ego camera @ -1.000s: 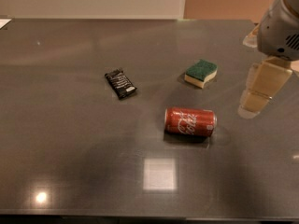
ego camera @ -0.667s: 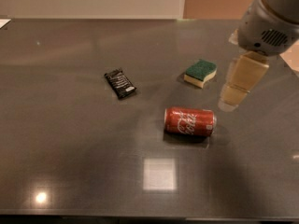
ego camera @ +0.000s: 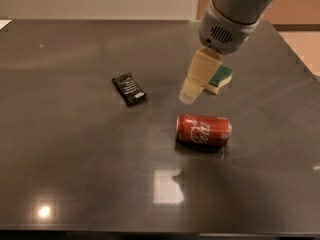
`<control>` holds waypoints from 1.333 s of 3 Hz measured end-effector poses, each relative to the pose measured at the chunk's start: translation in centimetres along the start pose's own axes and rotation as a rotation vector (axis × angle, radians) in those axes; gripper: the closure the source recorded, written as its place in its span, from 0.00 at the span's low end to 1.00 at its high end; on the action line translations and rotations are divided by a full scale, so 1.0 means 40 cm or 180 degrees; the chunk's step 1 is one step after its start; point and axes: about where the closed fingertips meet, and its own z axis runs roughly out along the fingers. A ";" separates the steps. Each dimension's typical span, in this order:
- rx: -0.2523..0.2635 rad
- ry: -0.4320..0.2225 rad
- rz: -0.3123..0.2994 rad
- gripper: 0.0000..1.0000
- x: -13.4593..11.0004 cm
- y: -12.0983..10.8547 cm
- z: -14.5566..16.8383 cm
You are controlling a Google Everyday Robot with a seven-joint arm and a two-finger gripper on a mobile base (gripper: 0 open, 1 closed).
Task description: Pick rxbar chocolate
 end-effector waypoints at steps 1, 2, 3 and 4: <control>-0.0043 0.0008 0.0153 0.00 -0.077 0.002 0.064; -0.0111 0.0041 0.0315 0.00 -0.136 0.018 0.135; -0.0075 0.0104 0.0461 0.00 -0.186 0.040 0.191; -0.0009 0.0209 0.0579 0.00 -0.226 0.066 0.241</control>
Offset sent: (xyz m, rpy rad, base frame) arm 0.0416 0.0968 -0.0630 0.0449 0.1065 -0.1516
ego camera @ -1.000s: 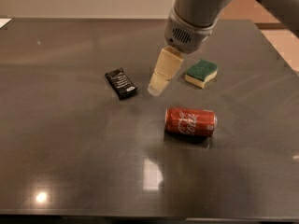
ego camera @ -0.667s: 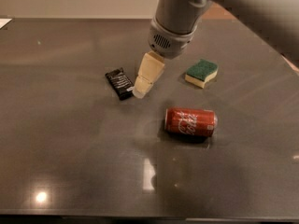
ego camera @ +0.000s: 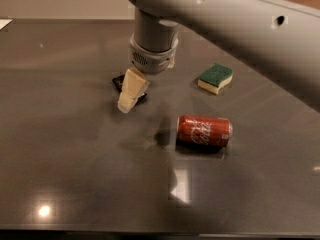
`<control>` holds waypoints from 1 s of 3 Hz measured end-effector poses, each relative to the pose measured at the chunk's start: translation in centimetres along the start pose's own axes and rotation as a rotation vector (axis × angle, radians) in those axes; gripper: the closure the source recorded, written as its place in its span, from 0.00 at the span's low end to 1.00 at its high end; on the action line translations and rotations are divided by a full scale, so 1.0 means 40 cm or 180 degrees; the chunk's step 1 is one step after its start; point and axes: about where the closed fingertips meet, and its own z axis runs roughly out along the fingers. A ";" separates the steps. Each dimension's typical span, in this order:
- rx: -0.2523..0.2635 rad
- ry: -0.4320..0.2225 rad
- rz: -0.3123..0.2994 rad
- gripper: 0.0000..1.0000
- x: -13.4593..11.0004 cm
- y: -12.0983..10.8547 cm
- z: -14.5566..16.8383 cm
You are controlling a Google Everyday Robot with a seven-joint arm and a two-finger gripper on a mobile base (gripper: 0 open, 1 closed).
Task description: Pick rxbar chocolate
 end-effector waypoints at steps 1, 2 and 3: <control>0.0025 0.0096 0.0136 0.00 -0.035 0.016 0.038; 0.0029 0.0194 0.0229 0.00 -0.062 0.023 0.071; 0.0030 0.0245 0.0277 0.00 -0.076 0.027 0.089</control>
Offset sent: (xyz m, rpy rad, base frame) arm 0.0216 0.0439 -0.0349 -0.0606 0.0690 -0.1176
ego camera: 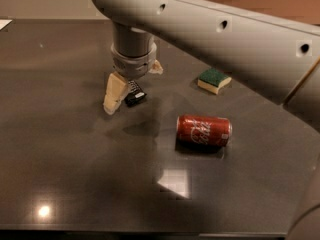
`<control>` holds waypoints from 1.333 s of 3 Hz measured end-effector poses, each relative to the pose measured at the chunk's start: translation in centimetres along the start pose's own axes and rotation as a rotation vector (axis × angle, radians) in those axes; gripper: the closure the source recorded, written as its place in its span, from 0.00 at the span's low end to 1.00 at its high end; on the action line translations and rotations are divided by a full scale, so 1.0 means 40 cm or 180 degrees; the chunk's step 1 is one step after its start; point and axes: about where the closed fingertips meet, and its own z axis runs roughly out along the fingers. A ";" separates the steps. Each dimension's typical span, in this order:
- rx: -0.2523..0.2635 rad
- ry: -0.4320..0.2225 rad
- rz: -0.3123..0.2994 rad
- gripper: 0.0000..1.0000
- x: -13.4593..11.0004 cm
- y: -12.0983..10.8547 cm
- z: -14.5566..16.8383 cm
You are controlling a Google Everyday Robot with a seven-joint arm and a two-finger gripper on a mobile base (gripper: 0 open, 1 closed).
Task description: Pick rxbar chocolate
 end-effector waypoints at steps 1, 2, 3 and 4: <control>-0.0056 0.0107 0.0039 0.00 -0.034 0.002 0.040; -0.0118 0.0198 0.0063 0.00 -0.062 -0.003 0.079; -0.0143 0.0254 0.0070 0.00 -0.081 -0.003 0.104; -0.0140 0.0298 0.0076 0.18 -0.096 -0.005 0.121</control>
Offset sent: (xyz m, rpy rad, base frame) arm 0.0361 0.0290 -0.0397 -0.0318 0.1153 -0.0288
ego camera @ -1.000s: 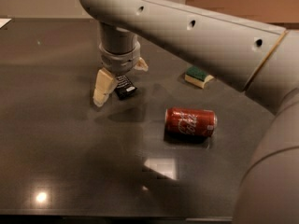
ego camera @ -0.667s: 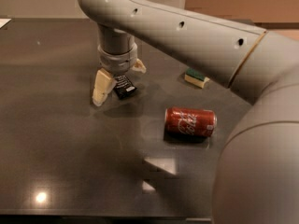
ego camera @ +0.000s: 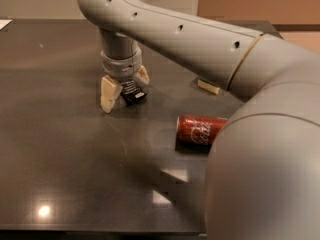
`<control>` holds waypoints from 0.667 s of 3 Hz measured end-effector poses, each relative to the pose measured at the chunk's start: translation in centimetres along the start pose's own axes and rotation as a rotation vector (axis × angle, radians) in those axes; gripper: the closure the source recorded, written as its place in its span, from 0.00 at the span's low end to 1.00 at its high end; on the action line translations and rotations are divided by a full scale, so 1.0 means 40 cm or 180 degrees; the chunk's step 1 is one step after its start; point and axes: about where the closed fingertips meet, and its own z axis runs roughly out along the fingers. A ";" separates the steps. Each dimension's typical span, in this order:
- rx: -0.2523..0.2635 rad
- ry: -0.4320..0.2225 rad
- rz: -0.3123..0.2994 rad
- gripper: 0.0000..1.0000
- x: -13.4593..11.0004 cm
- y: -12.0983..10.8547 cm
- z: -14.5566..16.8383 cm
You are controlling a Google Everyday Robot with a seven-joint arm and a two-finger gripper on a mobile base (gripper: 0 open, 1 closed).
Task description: Pick rxbar chocolate
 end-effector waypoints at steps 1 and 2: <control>0.0002 0.0005 0.0005 0.42 -0.007 -0.001 0.006; 0.0000 0.0003 0.0010 0.64 -0.007 -0.003 0.002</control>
Offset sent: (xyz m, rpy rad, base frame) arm 0.0024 -0.0047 -0.0001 0.0014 0.0049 -0.0160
